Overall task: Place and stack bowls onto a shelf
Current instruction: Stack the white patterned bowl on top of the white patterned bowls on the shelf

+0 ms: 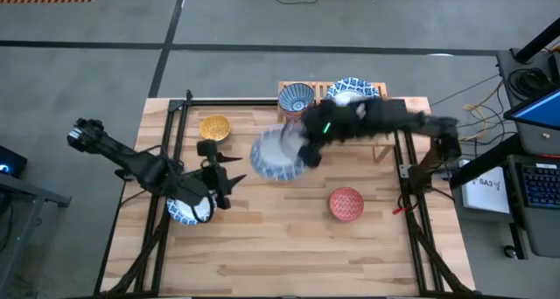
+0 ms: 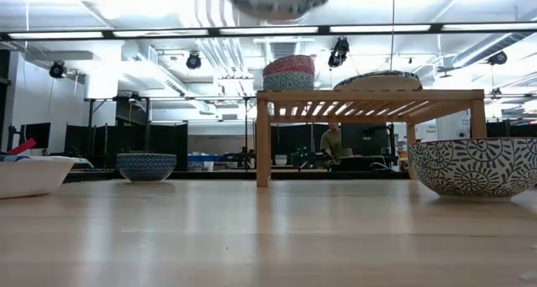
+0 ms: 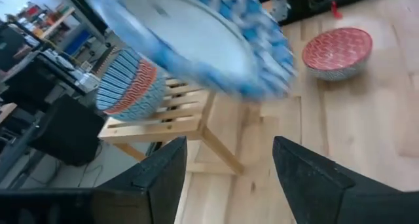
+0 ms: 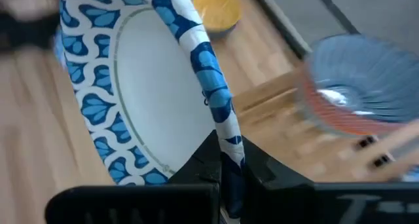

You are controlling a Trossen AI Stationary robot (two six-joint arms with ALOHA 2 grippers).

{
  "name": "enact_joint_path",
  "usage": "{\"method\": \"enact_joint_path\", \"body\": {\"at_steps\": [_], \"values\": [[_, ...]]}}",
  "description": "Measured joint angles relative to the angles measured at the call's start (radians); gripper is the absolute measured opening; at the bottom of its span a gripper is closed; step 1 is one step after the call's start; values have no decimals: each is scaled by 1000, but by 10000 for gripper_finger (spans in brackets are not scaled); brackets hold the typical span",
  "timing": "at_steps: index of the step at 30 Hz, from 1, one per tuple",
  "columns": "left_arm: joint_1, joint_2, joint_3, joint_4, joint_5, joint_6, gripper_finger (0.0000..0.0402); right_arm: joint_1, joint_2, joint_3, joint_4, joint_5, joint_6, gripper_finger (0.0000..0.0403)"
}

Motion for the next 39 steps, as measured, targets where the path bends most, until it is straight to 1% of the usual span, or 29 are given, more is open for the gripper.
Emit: {"method": "enact_joint_path", "body": {"at_steps": [3, 5, 8, 9, 11, 13, 16, 18, 21, 26, 34, 37, 39], "values": [[0, -17, 0, 0, -25, 0, 210, -153, -49, 74, -29, -114, 15, 8], [0, -24, 0, 1, -50, 3, 210, -280, -76, 106, -48, -235, 29, 8], [1, -24, 0, 3, -84, 4, 210, -485, -111, 116, -78, -468, 54, 8], [1, -24, 0, 3, -89, 4, 210, -549, -119, 113, -93, -529, 56, 8], [1, -23, 0, 3, -91, 4, 210, -664, -126, 108, -149, -597, 47, 8], [1, -20, 0, 3, -91, 4, 210, -766, -123, 106, -216, -611, 19, 8], [2, -19, 0, 3, -91, 4, 210, -885, -110, 100, -298, -629, -36, 8], [1, -19, 0, 3, -91, 2, 210, -945, -102, 98, -333, -640, -59, 8], [1, -19, 0, 3, -91, -7, 210, -1010, -98, 79, -339, -638, -73, 8], [1, -16, 0, 0, -91, -11, 210, -1052, -98, 17, -342, -632, -92, 8], [1, -16, 0, 0, -91, -13, 210, -1059, -97, -89, -343, -586, -105, 10], [1, -16, 0, 0, -91, -14, 210, -1059, -97, -107, -344, -559, -113, 25], [1, -16, 0, 0, -91, -17, 210, -1060, -97, -108, -341, -512, -126, 41]]}}
